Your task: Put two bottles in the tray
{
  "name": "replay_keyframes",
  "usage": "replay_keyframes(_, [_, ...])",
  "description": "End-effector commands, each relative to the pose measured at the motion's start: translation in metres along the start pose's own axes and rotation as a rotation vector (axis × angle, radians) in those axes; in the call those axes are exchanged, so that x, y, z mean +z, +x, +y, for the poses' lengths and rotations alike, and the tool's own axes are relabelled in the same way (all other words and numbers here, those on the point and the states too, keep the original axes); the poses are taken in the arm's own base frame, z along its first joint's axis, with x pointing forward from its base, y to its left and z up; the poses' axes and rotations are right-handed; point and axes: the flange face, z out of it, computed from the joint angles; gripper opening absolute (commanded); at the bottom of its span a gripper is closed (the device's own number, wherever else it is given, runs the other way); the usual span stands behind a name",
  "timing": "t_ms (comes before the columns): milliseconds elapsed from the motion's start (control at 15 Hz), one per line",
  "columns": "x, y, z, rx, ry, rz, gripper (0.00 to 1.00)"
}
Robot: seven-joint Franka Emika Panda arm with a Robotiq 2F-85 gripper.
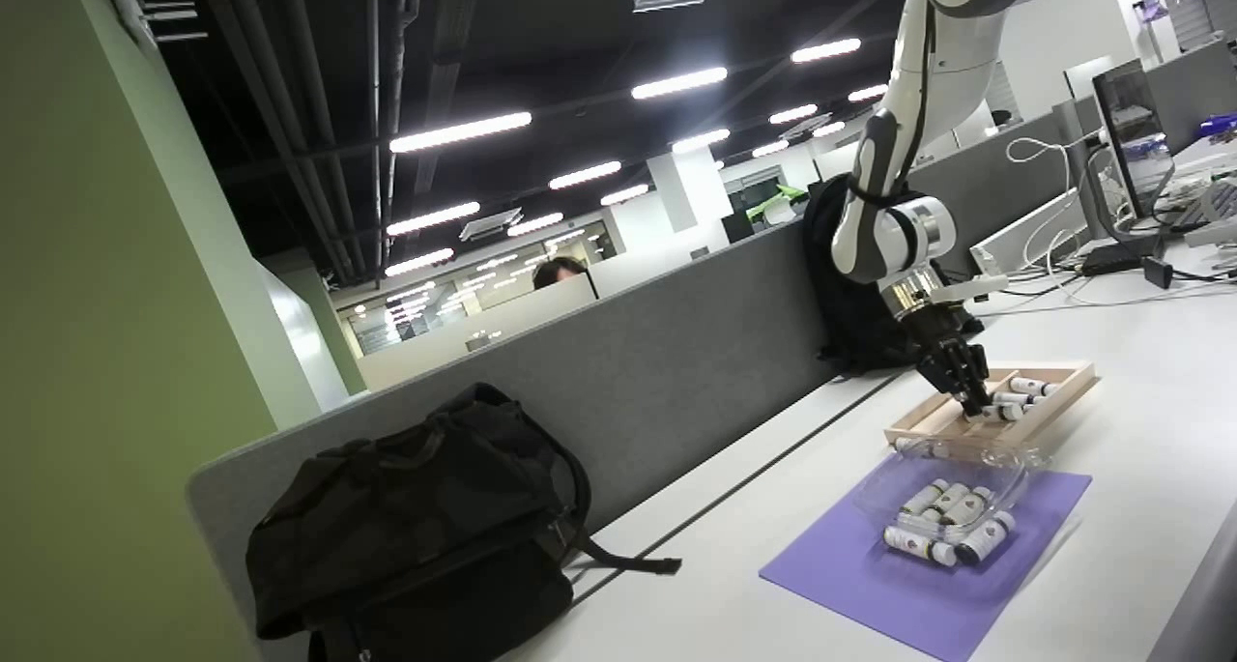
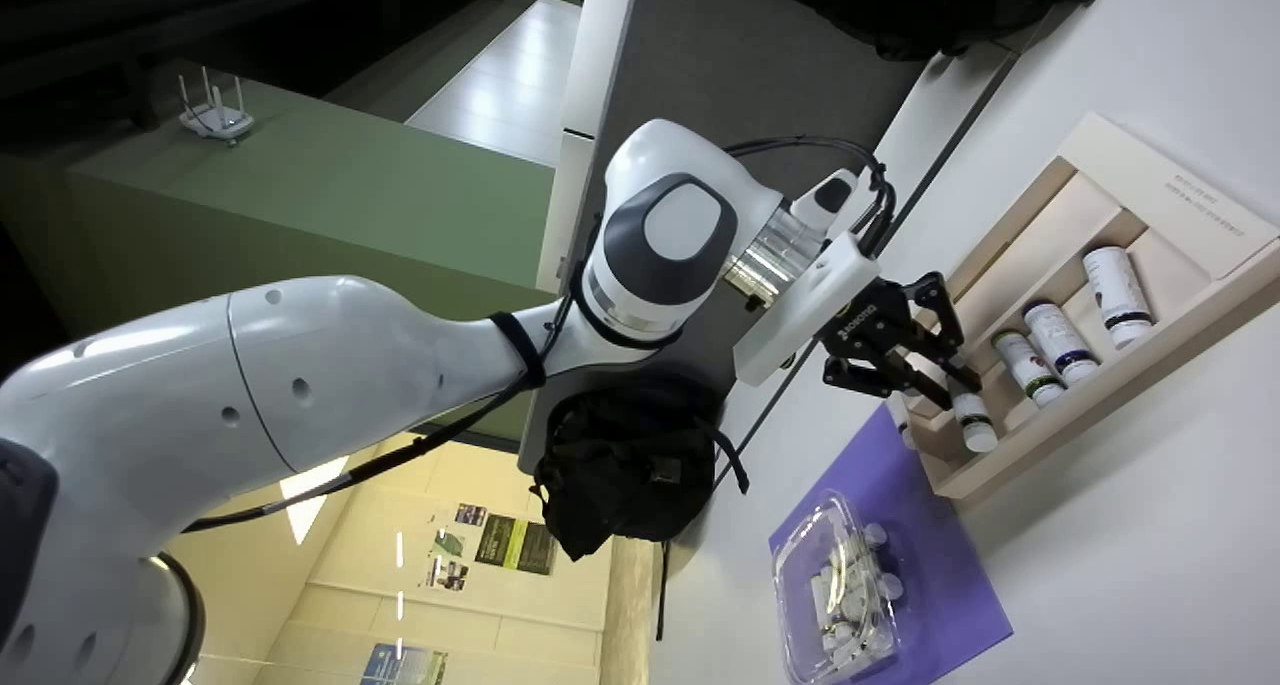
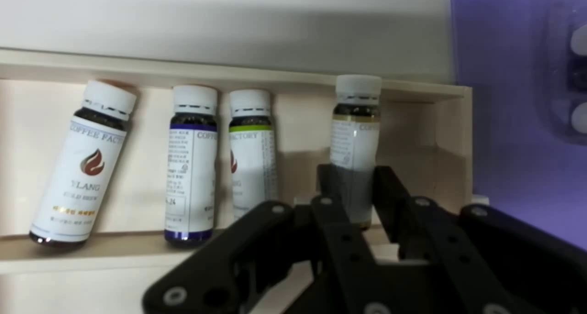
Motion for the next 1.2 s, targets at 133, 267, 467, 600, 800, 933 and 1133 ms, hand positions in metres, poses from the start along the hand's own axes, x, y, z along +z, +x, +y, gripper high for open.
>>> replay_keyframes(133, [-0.006, -0.002, 0.008, 0.025, -0.028, 0.032, 0.10])
replay_keyframes(267, [-0.005, -0.004, 0.013, 0.030, -0.036, 0.041, 0.10])
replay_keyframes(467, [-0.004, -0.009, 0.023, 0.046, -0.046, 0.046, 0.10])
replay_keyframes(600, [-0.004, -0.013, 0.029, 0.054, -0.049, 0.042, 0.10])
replay_keyframes(800, [-0.008, -0.018, 0.035, 0.060, -0.059, 0.036, 0.10])
replay_keyframes(933, [-0.010, -0.021, 0.040, 0.063, -0.067, 0.036, 0.10])
replay_keyframes(1133, [-0.014, -0.025, 0.047, 0.065, -0.089, 0.035, 0.10])
